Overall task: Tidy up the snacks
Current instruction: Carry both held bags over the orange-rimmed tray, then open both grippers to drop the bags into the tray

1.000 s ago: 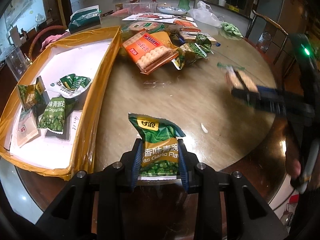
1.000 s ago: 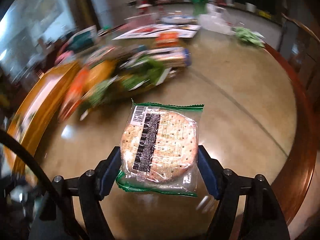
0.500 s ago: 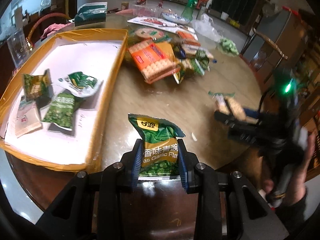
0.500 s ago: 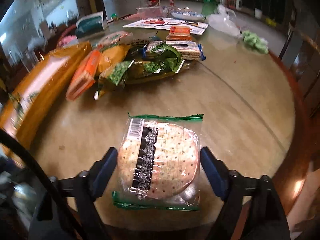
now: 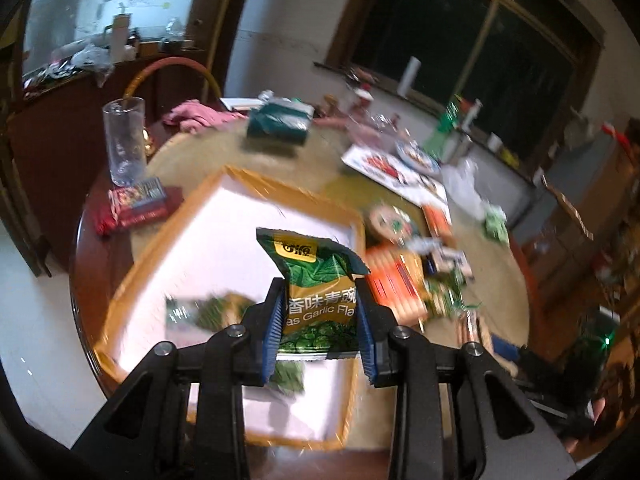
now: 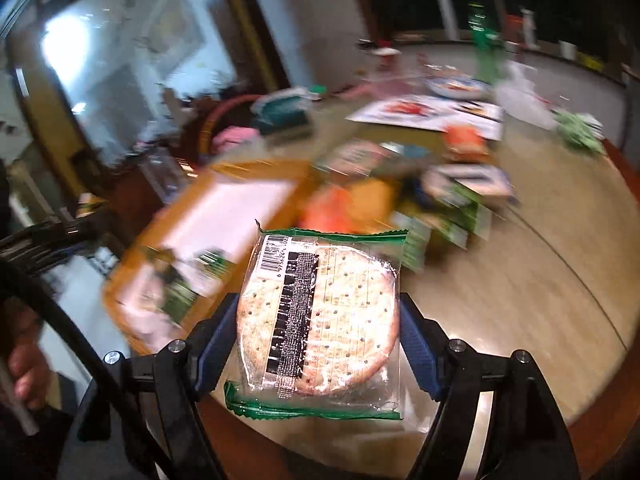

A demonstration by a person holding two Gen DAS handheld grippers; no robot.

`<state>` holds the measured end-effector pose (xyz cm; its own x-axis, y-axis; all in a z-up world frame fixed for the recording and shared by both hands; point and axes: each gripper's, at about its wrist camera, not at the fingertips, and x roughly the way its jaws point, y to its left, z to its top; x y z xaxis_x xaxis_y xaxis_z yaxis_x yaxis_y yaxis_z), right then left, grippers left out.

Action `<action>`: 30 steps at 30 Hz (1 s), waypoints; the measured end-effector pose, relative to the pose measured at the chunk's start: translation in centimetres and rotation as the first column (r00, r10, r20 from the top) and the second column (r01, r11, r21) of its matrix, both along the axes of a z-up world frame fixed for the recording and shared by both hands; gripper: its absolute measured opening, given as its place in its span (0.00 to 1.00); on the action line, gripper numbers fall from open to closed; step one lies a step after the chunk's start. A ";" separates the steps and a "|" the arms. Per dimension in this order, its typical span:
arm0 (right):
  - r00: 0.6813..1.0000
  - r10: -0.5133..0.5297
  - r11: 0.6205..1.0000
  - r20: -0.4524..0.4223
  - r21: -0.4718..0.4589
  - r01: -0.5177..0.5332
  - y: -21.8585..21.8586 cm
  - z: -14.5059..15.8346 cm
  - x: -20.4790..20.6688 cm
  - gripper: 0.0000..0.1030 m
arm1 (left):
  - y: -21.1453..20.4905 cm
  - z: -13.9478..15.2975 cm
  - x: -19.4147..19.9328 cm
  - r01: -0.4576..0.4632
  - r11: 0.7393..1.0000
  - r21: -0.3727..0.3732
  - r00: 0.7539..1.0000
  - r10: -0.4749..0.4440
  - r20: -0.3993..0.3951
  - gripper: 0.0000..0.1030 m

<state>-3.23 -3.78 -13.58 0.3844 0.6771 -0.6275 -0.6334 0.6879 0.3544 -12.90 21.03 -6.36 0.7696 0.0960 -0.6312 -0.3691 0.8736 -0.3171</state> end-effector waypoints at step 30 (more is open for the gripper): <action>0.985 0.157 0.977 -0.071 -0.136 -0.165 18.8 -4.5 5.4 0.77 | 11.9 -10.1 8.2 -0.070 0.993 -0.099 0.940 0.032 -0.339 0.66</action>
<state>2.18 14.97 -18.06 0.2365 0.6304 -0.7393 -0.7206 0.6242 0.3017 -4.68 32.96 -16.43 0.5065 0.0464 -0.8610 -0.5137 0.8182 -0.2581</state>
